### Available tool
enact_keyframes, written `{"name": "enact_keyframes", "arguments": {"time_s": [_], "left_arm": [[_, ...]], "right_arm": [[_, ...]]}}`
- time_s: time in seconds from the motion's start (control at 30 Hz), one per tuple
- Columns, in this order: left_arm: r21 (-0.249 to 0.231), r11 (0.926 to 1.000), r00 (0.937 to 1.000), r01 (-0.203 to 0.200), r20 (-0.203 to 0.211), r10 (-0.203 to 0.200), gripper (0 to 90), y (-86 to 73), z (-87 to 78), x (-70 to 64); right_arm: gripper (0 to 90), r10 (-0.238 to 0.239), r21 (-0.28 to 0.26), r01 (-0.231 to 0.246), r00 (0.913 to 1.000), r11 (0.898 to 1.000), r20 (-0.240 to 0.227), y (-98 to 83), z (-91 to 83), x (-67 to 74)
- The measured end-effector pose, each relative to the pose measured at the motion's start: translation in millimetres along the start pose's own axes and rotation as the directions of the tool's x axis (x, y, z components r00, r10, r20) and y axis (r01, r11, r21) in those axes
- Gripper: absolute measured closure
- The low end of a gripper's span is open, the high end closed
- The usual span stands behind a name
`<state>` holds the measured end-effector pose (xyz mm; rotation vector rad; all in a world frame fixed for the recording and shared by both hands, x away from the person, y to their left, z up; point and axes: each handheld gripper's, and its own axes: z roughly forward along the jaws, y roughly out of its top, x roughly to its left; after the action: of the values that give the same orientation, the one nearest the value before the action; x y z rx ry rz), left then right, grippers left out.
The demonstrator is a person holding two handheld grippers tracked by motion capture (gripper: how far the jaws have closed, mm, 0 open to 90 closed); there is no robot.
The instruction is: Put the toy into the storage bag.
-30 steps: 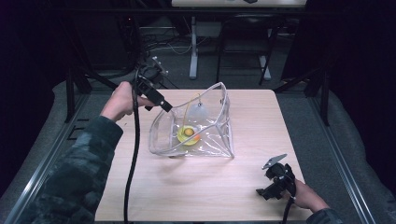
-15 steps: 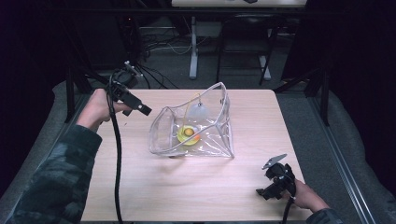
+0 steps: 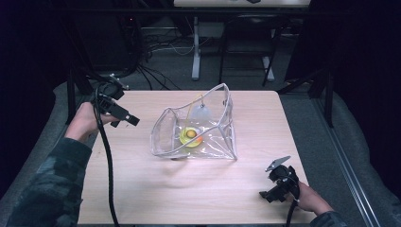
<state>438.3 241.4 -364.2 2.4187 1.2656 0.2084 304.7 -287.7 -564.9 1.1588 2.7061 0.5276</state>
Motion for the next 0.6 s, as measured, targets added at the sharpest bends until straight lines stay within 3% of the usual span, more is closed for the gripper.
{"name": "enact_keyframes", "arguments": {"time_s": [0.6], "left_arm": [[0.043, 0.997, 0.9974, 0.065, 0.029, -0.066, 0.0, -47.0, 46.8, 13.6]], "right_arm": [[0.0, 0.004, -0.004, -0.004, 1.0, 1.0, 0.0, 0.0, 0.5, 0.3]]}}
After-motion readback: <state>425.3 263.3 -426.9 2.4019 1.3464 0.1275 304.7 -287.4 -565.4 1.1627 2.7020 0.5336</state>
